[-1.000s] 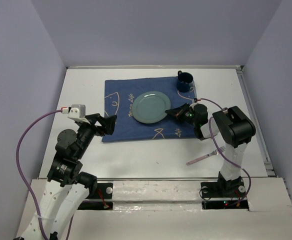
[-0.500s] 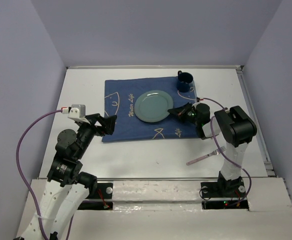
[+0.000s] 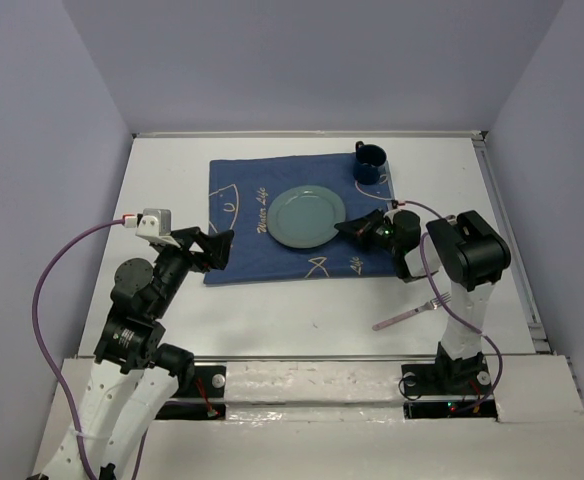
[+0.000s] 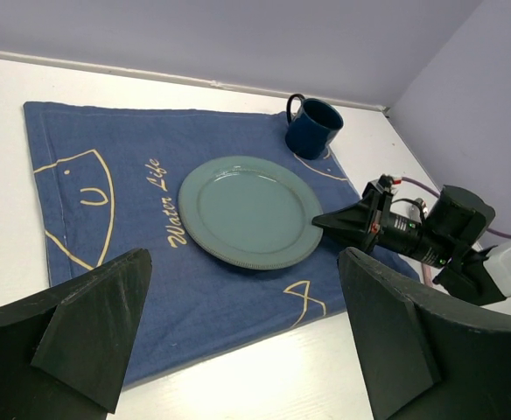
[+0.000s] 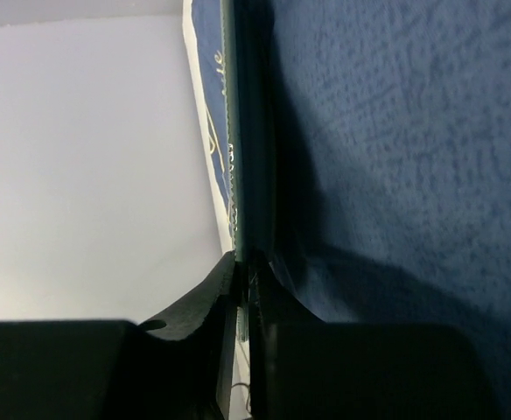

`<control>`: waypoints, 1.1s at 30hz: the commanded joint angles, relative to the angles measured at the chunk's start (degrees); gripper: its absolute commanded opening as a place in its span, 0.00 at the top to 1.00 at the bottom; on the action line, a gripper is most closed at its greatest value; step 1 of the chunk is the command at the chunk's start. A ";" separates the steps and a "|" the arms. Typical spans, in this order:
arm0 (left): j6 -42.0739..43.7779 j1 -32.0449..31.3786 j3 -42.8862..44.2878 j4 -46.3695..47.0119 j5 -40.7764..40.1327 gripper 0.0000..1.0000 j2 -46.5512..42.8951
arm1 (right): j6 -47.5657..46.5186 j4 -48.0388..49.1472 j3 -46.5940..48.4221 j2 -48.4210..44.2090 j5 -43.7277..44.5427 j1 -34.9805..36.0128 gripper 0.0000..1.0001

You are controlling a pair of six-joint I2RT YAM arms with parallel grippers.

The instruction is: Set the dinner table for one person

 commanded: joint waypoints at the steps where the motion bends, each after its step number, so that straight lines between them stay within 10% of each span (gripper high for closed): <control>1: 0.79 0.28 -0.26 3.52 0.58 0.01 0.25 | 4.22 11.55 -0.56 -0.74 -4.45 -0.04 0.84; 13: 0.96 0.28 -0.26 3.78 1.46 0.01 -0.54 | -18.62 -28.85 4.98 -12.85 -1.30 -0.04 0.32; 24: 1.40 0.02 -0.26 3.70 3.83 0.01 -3.52 | -28.63 -45.39 -0.56 -29.64 8.02 -0.56 0.35; 33: 1.93 -4.20 -0.52 2.12 6.46 0.01 -5.81 | -45.24 -78.61 7.70 -43.28 36.66 -14.70 0.51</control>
